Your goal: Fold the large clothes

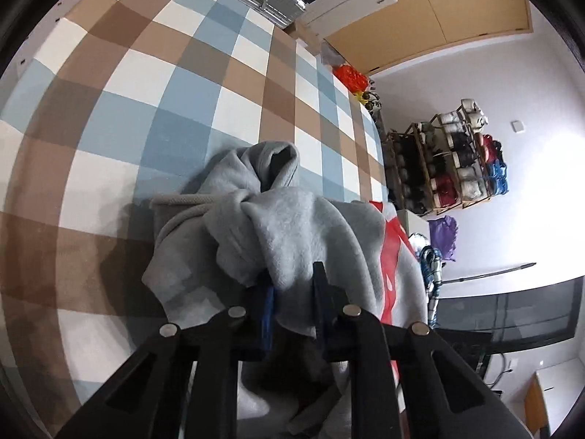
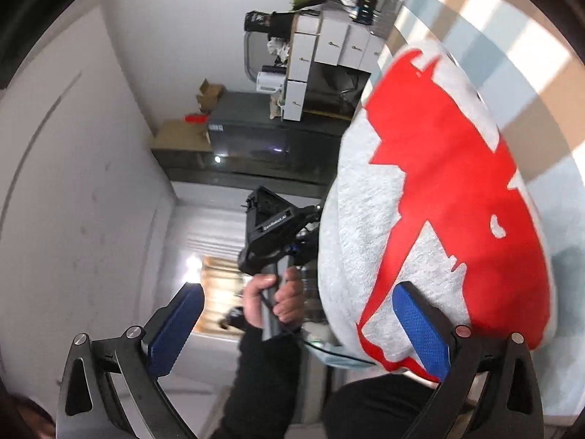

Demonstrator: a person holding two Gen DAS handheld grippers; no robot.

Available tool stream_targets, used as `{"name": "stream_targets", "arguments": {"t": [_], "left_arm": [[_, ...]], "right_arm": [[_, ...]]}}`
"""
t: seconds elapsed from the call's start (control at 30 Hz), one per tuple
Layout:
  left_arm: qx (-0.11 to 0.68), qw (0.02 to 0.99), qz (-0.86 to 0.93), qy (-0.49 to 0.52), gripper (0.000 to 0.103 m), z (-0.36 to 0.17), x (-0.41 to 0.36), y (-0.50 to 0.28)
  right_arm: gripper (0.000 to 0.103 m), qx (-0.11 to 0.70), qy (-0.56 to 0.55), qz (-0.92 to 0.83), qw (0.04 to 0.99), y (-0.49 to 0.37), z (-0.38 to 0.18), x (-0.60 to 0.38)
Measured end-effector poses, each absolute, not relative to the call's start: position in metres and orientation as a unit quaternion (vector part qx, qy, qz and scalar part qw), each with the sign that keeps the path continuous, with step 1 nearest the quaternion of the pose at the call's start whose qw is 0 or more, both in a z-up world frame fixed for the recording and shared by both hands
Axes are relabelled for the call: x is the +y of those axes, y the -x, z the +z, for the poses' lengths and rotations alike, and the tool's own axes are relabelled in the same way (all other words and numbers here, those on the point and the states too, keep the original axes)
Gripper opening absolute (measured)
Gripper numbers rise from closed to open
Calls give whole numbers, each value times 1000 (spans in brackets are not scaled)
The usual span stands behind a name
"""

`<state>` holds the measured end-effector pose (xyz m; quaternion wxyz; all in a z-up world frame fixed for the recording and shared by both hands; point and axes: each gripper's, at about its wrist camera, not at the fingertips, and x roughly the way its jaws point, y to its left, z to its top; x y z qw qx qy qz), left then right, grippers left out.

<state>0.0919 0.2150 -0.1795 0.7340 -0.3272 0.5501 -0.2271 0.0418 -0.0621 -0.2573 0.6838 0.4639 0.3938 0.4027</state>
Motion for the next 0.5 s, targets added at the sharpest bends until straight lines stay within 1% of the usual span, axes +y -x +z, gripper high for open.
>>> {"name": "stream_targets", "arguments": {"t": [0.13, 0.23, 0.33, 0.4, 0.43, 0.5], "left_arm": [[555, 724, -218, 346, 14, -189, 213, -97], [572, 705, -207, 366, 21, -197, 212, -98], [573, 708, -212, 353, 21, -197, 207, -96], [561, 729, -222, 324, 11, -187, 205, -96], [559, 734, -227, 313, 8, -183, 204, -97], [559, 742, -232, 289, 7, -175, 205, -102]], "right_arm": [[103, 394, -459, 402, 688, -43, -257, -62], [103, 392, -439, 400, 703, -37, -250, -54], [103, 388, -433, 397, 710, -34, -249, -50], [103, 388, -434, 397, 710, -34, -246, -59], [103, 389, -433, 398, 709, -34, -246, -59], [103, 388, -431, 400, 709, -35, -242, -59]]}}
